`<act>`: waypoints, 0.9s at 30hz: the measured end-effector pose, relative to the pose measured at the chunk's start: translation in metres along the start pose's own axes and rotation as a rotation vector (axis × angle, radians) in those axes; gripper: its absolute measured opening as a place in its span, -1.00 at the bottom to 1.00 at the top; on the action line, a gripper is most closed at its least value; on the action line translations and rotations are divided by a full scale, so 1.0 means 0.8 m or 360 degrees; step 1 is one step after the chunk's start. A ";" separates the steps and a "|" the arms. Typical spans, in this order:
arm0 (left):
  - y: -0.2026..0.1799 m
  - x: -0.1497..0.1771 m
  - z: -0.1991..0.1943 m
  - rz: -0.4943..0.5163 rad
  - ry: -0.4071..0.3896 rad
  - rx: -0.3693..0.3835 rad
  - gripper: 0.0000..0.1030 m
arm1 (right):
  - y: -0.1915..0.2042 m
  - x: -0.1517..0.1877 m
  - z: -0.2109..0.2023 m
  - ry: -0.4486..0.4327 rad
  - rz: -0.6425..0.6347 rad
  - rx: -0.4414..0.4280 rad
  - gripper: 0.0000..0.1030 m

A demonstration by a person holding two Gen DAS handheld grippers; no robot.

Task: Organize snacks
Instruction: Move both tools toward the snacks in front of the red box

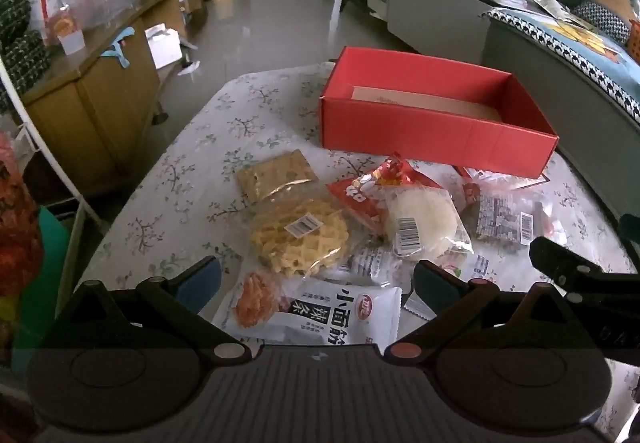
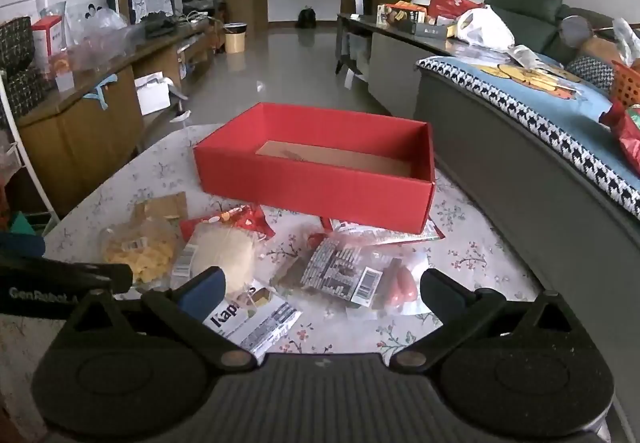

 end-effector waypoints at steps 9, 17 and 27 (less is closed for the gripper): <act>-0.006 -0.002 -0.004 0.0021 0.0003 -0.0005 1.00 | -0.001 0.001 0.003 0.0014 0.0003 0.0002 1.00; -0.008 -0.001 -0.003 0.0030 0.0011 -0.0014 1.00 | -0.001 0.003 0.004 0.0032 -0.0001 0.0001 1.00; -0.007 0.001 -0.002 0.0045 0.0017 -0.0022 0.97 | 0.000 0.004 0.008 0.0065 -0.0001 -0.0013 1.00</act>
Point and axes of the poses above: each gripper's, at about its wrist camera, not at the fingertips, and z roughly the way its jaws point, y to its left, x to its underside, the point moved 3 cm from there along z, roughly the way its jaws point, and after that the axes turned 5 degrees about -z, right-handed, at the moved point
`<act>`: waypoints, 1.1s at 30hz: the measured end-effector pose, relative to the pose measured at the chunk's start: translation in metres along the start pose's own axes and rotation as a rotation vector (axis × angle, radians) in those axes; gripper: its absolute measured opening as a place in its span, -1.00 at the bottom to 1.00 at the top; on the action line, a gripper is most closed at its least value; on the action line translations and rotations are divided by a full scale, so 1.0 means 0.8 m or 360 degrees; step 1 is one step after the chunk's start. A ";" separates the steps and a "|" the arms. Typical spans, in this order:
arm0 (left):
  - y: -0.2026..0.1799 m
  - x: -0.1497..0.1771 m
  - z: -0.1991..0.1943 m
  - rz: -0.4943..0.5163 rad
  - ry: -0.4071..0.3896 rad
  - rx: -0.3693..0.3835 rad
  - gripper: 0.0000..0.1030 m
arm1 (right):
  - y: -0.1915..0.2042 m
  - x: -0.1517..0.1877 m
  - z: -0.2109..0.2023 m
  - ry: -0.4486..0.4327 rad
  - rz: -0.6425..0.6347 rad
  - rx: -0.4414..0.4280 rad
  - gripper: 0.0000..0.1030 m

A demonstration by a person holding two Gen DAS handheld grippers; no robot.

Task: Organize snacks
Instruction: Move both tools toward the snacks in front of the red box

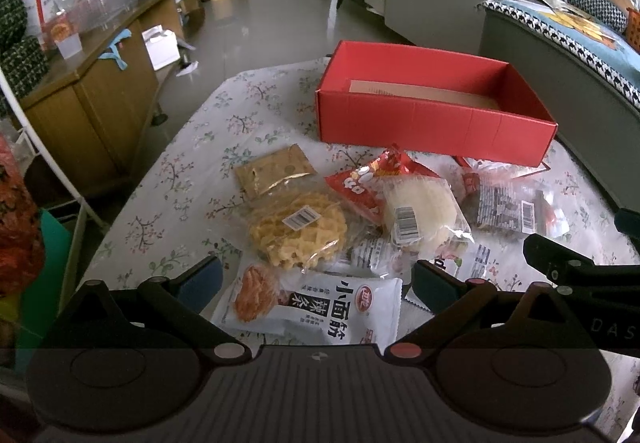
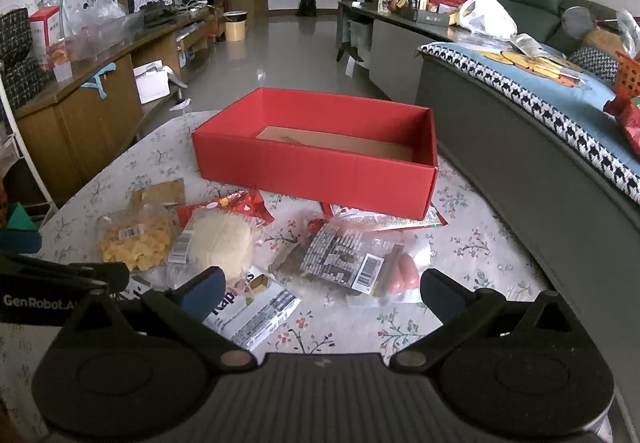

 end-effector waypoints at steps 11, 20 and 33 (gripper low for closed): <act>-0.001 0.000 0.000 0.0011 0.0002 -0.0017 0.97 | 0.003 0.002 0.002 0.0012 -0.0005 -0.0007 1.00; -0.001 0.000 -0.001 0.0020 0.0001 -0.0027 0.96 | 0.003 0.003 0.003 0.0025 -0.0006 -0.0011 1.00; -0.003 0.002 0.000 0.0038 0.0007 -0.0048 0.94 | 0.006 0.004 0.006 0.0048 -0.0022 -0.0018 1.00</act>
Point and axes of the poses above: each gripper's, at about its wrist camera, not at the fingertips, and z roughly the way its jaws point, y to its left, x to its underside, the point moved 3 cm from there along z, roughly the way its jaws point, and after that the axes turned 5 degrees about -z, right-handed, at the moved point
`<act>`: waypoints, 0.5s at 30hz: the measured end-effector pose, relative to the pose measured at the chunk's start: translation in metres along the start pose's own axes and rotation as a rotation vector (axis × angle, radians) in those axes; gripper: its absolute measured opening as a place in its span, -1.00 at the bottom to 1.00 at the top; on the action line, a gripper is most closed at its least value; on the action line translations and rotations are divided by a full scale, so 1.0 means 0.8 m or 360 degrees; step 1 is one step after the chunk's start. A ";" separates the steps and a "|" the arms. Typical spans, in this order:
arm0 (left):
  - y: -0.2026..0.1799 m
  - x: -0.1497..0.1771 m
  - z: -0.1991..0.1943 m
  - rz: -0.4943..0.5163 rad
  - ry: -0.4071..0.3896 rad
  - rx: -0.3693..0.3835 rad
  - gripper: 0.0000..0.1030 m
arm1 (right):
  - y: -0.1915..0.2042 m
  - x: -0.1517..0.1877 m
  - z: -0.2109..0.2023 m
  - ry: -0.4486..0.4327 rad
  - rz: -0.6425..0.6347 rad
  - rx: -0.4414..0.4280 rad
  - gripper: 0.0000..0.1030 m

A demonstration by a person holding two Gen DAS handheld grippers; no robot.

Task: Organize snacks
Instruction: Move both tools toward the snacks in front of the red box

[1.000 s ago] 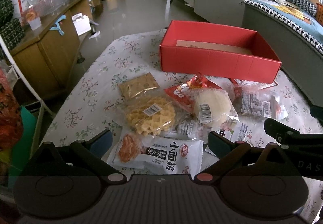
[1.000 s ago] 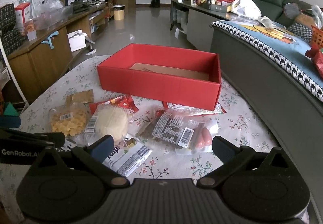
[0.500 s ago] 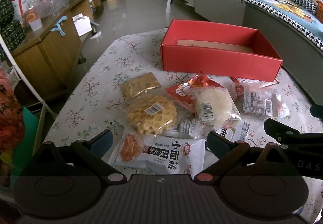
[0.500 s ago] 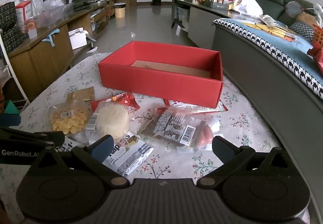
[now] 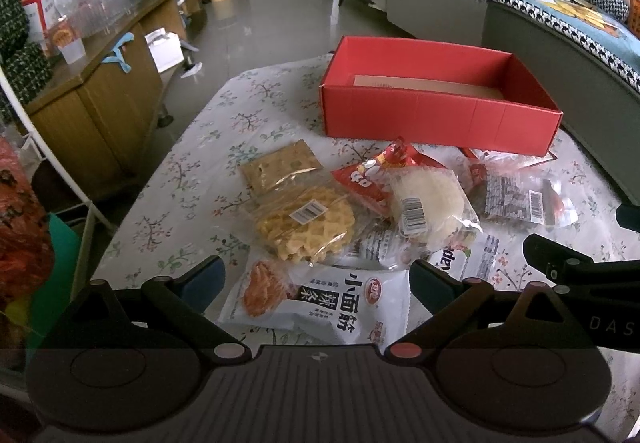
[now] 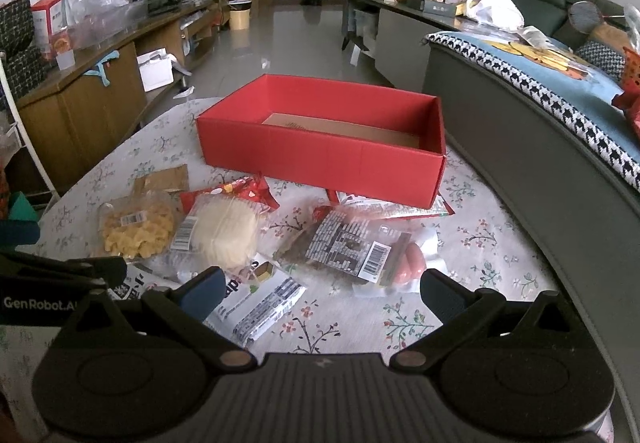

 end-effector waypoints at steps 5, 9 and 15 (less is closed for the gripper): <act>0.001 0.000 0.001 0.0000 0.0002 -0.0005 0.94 | 0.001 0.000 0.001 0.0004 -0.0003 -0.0004 1.00; 0.002 0.001 0.001 0.0001 0.0003 -0.0005 0.94 | 0.003 0.000 0.001 0.0007 -0.0006 -0.0008 1.00; 0.005 0.004 0.002 -0.0001 0.0005 -0.0010 0.94 | 0.007 0.001 0.004 0.0019 -0.0024 -0.0019 1.00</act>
Point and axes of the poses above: each gripper's, at about its wrist camera, not at the fingertips, and z roughly the way its jaws point, y to its left, x to its underside, the point moved 3 cm from there along z, roughly the way its jaws point, and after that the axes turned 5 degrees about -z, right-handed, at the moved point
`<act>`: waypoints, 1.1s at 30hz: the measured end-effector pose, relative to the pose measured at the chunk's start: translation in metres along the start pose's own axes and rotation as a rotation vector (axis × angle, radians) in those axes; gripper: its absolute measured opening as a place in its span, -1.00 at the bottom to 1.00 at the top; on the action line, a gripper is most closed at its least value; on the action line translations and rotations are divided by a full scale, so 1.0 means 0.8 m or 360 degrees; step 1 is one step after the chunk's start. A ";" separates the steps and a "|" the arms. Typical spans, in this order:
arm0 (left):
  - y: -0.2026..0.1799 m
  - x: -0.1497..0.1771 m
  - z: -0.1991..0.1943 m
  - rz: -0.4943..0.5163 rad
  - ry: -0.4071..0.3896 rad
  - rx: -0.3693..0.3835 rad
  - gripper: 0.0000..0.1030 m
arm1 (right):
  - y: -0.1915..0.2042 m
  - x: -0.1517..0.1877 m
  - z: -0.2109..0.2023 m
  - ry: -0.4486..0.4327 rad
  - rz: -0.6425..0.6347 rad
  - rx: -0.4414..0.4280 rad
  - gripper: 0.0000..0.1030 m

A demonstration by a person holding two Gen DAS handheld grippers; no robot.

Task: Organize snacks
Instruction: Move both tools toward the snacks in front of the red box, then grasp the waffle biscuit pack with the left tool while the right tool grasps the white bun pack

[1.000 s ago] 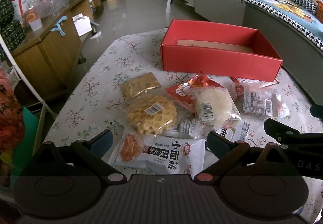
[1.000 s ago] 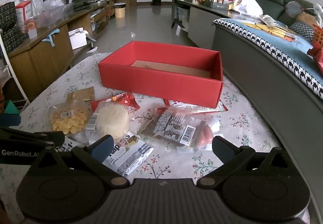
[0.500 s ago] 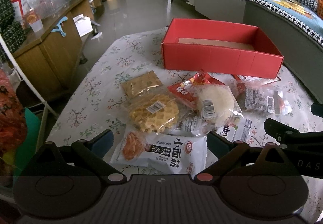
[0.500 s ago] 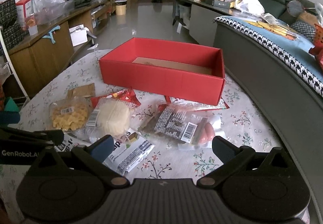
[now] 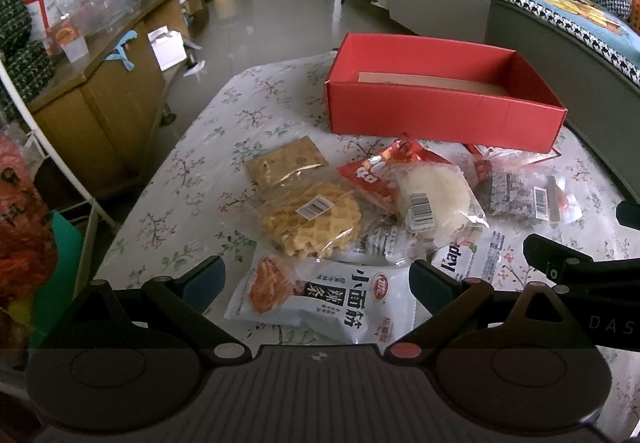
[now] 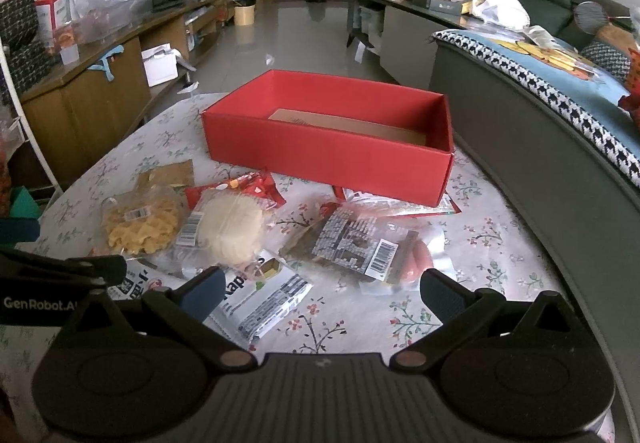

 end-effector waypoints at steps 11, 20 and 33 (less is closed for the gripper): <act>0.010 0.003 0.002 -0.0018 0.0021 -0.0018 0.93 | 0.011 -0.002 0.005 0.0015 -0.0029 -0.0026 1.00; 0.014 0.003 0.003 -0.0026 0.0032 -0.0022 0.92 | 0.015 -0.003 0.008 0.0028 -0.0036 -0.0042 1.00; 0.100 -0.016 0.014 -0.0312 0.0125 0.0067 1.00 | 0.007 -0.021 0.022 0.0082 0.0058 -0.0130 1.00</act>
Point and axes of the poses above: each gripper's, at about its wrist camera, not at the fingertips, and z roughly the way its jaws point, y to its left, x to its underside, the point moved 3 cm from there along z, roughly the way its jaws point, and after that the axes turned 5 degrees about -z, right-handed, at the moved point
